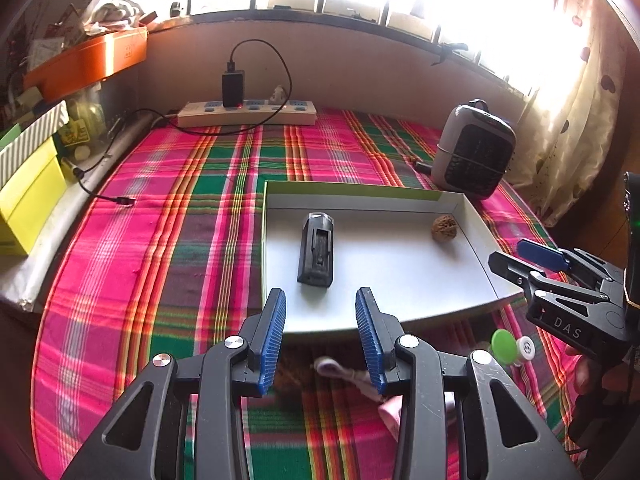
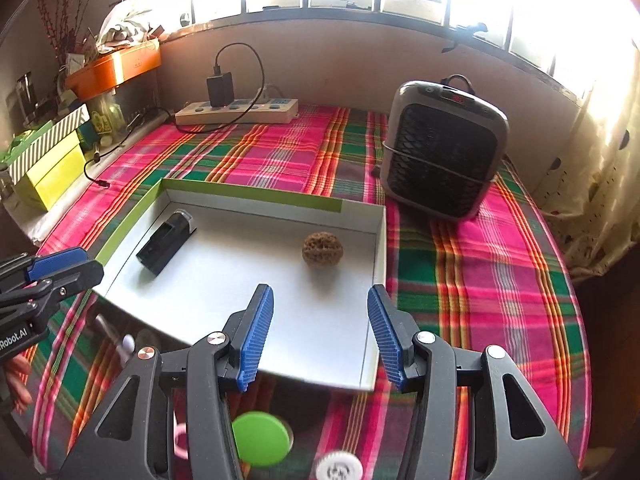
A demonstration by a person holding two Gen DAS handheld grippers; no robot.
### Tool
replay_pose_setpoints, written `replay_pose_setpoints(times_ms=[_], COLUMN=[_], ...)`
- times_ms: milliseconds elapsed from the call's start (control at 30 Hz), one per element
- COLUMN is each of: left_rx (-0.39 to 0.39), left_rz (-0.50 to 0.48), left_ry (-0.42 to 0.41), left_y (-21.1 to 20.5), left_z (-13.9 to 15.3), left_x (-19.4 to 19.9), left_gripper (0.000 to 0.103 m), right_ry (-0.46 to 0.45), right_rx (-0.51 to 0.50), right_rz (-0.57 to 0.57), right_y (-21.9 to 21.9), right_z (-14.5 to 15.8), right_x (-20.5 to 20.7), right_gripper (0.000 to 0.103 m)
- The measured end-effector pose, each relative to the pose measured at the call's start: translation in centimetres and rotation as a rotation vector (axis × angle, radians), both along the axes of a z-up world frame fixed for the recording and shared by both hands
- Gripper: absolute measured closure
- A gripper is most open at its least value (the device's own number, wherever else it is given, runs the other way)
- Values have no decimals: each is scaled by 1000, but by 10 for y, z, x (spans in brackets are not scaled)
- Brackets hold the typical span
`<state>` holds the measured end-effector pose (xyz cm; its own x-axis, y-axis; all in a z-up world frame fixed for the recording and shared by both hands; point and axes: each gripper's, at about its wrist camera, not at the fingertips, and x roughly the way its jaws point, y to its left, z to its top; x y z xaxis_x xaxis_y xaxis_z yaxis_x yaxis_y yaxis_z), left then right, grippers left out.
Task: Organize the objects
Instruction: 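Carry both into the box and open the right and left grippers to release them, then move the left gripper to the pink clip and the right gripper to the white jar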
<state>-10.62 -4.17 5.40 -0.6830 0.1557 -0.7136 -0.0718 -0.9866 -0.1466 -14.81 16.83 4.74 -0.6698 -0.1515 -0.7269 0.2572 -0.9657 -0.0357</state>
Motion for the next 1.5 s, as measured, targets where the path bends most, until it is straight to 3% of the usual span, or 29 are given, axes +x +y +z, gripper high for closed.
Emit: replay_pose_setpoints(times_ms=[567, 967, 1067, 1133, 1500], left_rx=[67, 108, 134, 127, 44], left_rz=[-34, -99, -125, -141, -130], left_ry=[-9, -43, -55, -53, -97], left_y=[3, 18, 25, 32, 46], left_z=[-21, -34, -36, -37, -46], left_x=[69, 78, 76, 75, 67], left_gripper=[68, 64, 63, 63, 63], right_ry=[24, -14, -19, -23, -46], right_rx=[-32, -48, -47, -49, -54], right_rz=[-106, -117, -118, -117, -104], right_y=[40, 49, 50, 51, 49], right_z=[-5, -25, -27, -29, -35], right_x=[79, 102, 104, 104, 99], right_gripper=[53, 52, 47, 43, 43])
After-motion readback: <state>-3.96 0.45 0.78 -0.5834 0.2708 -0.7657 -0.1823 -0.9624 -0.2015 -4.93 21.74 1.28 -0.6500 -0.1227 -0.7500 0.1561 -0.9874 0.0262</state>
